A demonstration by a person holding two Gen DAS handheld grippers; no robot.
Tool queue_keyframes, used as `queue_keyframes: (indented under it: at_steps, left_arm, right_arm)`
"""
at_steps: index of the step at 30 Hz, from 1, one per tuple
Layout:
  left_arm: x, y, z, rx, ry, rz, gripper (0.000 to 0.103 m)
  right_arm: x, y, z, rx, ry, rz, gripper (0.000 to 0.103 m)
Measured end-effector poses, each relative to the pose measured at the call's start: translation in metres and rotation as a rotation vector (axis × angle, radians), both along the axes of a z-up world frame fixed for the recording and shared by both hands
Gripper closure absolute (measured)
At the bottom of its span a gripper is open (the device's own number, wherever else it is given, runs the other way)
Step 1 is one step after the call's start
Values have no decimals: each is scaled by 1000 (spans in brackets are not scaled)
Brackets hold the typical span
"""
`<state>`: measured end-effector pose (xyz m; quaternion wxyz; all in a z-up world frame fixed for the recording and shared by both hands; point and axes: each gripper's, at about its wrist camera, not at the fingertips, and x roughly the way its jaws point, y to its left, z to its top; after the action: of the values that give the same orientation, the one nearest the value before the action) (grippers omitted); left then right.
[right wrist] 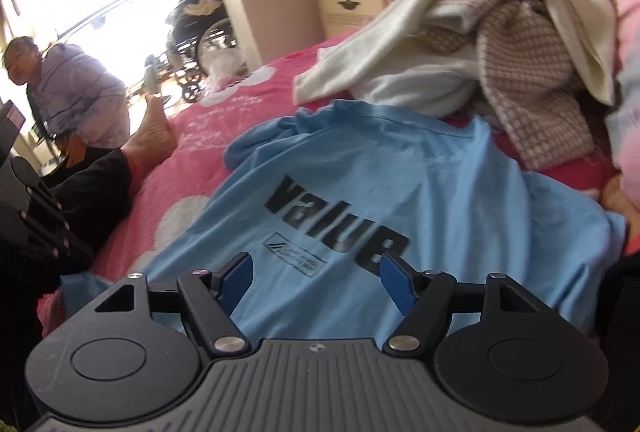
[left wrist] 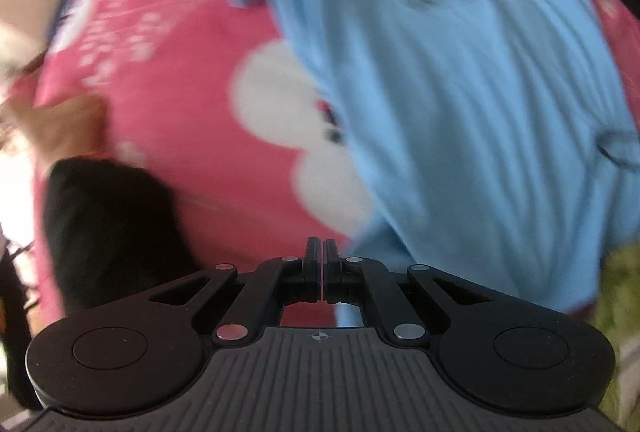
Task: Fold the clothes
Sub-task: 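Smooth the spread blue T-shirt with the left gripper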
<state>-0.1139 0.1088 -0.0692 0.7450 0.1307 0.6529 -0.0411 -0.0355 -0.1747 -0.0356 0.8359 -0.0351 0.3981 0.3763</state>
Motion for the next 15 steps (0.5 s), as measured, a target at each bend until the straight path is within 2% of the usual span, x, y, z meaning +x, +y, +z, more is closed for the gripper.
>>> queue_keyframes:
  at_steps: [2, 4, 5, 7, 9, 10, 12, 15]
  left_arm:
    - [19, 7, 3, -22, -79, 65, 102]
    - [38, 14, 5, -44, -158, 130, 93]
    - [48, 14, 5, -71, -211, 132, 88]
    - [70, 16, 3, -127, -317, 134, 66]
    - [94, 16, -6, -135, -411, 117, 57]
    - [106, 16, -11, -146, -433, 119, 51]
    - [131, 15, -21, -168, -476, 124, 47]
    - [157, 18, -32, -193, -488, 159, 47]
  right_arm:
    - [6, -6, -2, 0, 11, -29, 30]
    - [12, -10, -5, 0, 25, -61, 30]
    - [15, -12, -5, 2, 31, -76, 30]
    - [21, -15, -6, 2, 36, -94, 30]
    - [27, -16, -5, -14, 29, -110, 30]
    - [31, -15, -4, -30, 20, -114, 30]
    - [42, -12, 2, -67, -10, -118, 28]
    - [67, -7, 16, -92, -52, -127, 27]
